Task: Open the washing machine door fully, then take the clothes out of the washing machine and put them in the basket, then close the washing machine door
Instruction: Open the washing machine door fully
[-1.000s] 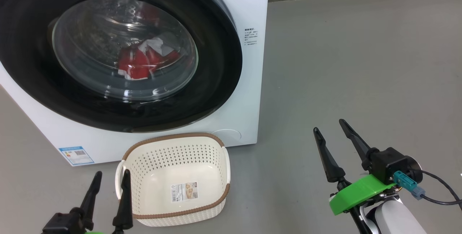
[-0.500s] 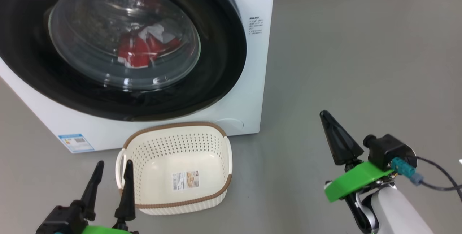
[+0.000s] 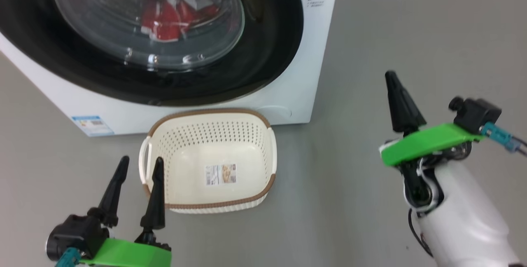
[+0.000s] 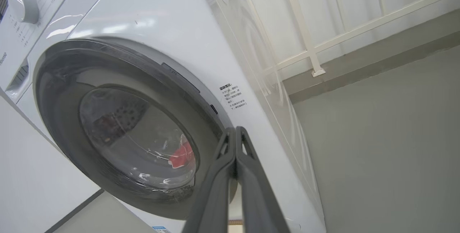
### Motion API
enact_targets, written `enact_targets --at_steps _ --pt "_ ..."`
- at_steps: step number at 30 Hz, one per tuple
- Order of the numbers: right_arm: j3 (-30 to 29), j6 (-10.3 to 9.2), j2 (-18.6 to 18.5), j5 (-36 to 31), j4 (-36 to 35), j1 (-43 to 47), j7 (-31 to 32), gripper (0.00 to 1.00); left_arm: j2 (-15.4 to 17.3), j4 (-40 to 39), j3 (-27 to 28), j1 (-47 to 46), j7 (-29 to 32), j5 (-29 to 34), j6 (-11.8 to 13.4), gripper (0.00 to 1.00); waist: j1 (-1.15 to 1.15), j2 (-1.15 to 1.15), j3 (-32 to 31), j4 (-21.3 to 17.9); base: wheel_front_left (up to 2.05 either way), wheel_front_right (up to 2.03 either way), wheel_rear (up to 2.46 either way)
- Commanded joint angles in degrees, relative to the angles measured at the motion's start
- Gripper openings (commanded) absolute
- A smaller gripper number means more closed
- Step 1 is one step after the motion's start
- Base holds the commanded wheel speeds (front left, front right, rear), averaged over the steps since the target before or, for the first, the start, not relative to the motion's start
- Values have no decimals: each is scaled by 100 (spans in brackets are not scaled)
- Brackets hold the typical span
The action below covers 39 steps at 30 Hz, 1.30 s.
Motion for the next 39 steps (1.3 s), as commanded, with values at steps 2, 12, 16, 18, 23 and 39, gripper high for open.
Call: enact_targets --at_steps 2,12,16,18,23,39 --pt "175 -3 23 450 89 -489 -37 0 87 -234 104 -275 -51 -53 -32 100 0 0 350 212 0 0 0" --pt "457 -3 -264 2314 399 -1725 427 0 96 -476 25 -528 -51 -105 -32 100 0 0 1014 417 0 0 0" --pt "428 -3 -342 2877 459 -2118 799 0 102 -517 -21 -631 -51 -102 -32 100 0 0 1219 481 0 0 0" --pt "432 -3 -384 3200 507 -2383 1108 0 102 -524 -63 -706 -51 -118 -32 100 0 0 1339 536 0 0 0" --pt "422 -3 -448 3847 693 -2972 1849 0 100 -494 -140 -891 -51 -194 -32 100 0 0 1573 682 0 0 0" --pt "211 -3 -736 4913 1318 -4101 3545 0 120 -397 -381 -1150 -51 -217 -32 100 0 0 2032 1055 0 0 0"
